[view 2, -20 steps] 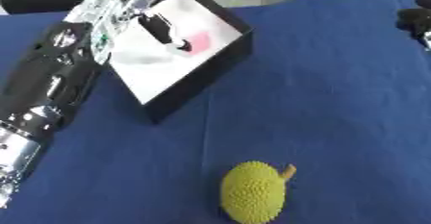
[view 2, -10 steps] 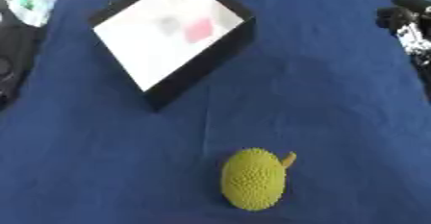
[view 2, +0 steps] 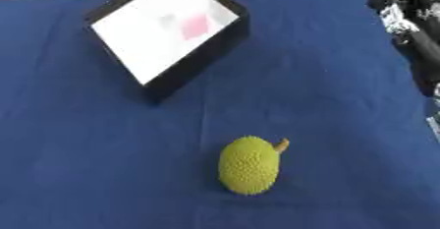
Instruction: Pick up objects on the table and place them in the box.
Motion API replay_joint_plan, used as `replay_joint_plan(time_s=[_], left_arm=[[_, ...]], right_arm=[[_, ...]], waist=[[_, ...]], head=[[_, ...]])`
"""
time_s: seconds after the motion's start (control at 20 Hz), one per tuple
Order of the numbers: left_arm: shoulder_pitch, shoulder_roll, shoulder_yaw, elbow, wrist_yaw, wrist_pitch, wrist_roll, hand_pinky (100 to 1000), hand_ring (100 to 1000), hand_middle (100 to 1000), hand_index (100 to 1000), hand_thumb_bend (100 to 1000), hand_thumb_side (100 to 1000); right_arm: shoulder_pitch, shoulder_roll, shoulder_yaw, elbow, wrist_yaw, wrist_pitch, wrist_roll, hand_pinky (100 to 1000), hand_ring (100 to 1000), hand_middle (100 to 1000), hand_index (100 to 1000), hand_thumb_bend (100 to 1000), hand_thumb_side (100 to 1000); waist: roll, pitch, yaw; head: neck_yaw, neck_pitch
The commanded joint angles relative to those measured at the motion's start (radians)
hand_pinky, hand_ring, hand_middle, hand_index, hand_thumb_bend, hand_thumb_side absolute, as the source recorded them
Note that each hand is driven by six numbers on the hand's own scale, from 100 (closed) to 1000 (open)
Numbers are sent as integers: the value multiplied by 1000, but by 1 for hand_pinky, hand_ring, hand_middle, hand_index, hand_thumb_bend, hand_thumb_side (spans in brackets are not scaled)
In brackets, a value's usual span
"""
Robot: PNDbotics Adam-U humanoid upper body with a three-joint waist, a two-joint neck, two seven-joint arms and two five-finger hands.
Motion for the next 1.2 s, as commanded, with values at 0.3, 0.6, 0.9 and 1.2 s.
replay_joint_plan(time_s=[0.3,0.6,0.9,1.2], left_arm=[[321,61,93,-272,276,111,249,764,809,829,925,107,574],[509,-86,111,-284,387,78,402,737,786,803,916,100,765],[626,-192,124,-284,482,22,519,728,769,779,894,143,805],[696,-219,138,-279,508,20,551,723,766,775,892,143,799]], right_arm=[[21,-53,-15,-90,42,-3,-17,994,883,803,890,100,507],[39,-103,6,-101,149,-41,20,982,893,823,893,100,436],[84,-178,35,-101,300,-87,75,964,897,830,892,100,274],[178,-286,63,-101,457,-147,113,944,897,830,889,100,198]], waist=[[-26,-44,7],[-37,-51,5],[-47,-49,3],[-59,-48,-7]], head=[[-7,-4],[-4,1],[5,5],[13,12]])
